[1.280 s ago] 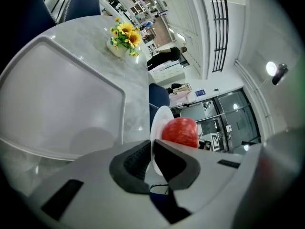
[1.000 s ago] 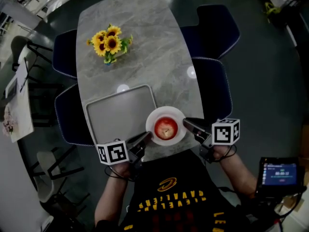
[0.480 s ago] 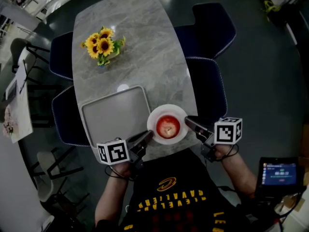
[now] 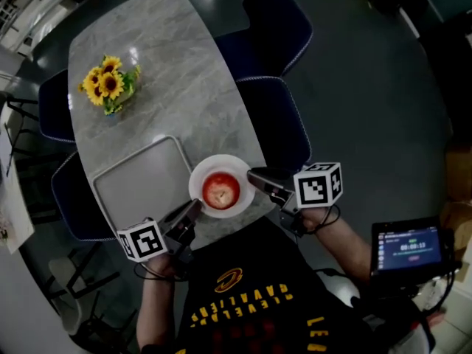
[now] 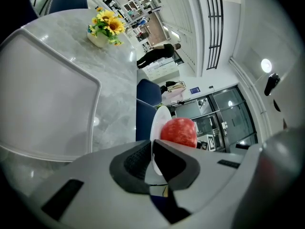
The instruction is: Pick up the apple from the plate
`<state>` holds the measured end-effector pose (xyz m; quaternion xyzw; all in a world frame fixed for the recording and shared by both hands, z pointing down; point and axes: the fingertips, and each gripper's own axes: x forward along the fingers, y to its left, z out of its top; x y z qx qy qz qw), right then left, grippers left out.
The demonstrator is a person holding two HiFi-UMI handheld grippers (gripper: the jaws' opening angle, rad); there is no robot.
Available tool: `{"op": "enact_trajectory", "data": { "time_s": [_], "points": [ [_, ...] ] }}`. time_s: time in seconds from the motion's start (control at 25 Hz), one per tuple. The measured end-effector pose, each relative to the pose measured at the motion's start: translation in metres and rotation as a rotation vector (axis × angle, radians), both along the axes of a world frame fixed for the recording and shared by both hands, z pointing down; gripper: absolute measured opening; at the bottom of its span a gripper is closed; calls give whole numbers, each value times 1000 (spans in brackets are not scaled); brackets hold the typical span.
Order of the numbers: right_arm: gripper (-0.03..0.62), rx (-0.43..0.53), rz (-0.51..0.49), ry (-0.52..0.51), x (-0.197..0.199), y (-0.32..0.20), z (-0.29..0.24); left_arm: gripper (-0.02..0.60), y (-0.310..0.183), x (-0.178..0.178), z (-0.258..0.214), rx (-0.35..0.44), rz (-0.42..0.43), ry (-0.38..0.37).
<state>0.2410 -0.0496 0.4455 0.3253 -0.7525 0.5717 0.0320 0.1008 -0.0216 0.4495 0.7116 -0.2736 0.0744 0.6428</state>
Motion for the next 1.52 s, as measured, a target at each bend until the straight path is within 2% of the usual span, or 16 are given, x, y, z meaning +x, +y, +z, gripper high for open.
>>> {"op": "enact_trajectory", "data": {
  "time_s": [0.96, 1.28, 1.52],
  "points": [
    [40, -17, 15, 14, 6, 3, 3, 21, 2, 9, -1, -25, 28, 33],
    [40, -22, 20, 16, 10, 5, 3, 21, 2, 17, -2, -29, 33, 67],
    [40, -11, 14, 7, 8, 3, 1, 21, 2, 13, -1, -15, 35, 44]
  ]
}}
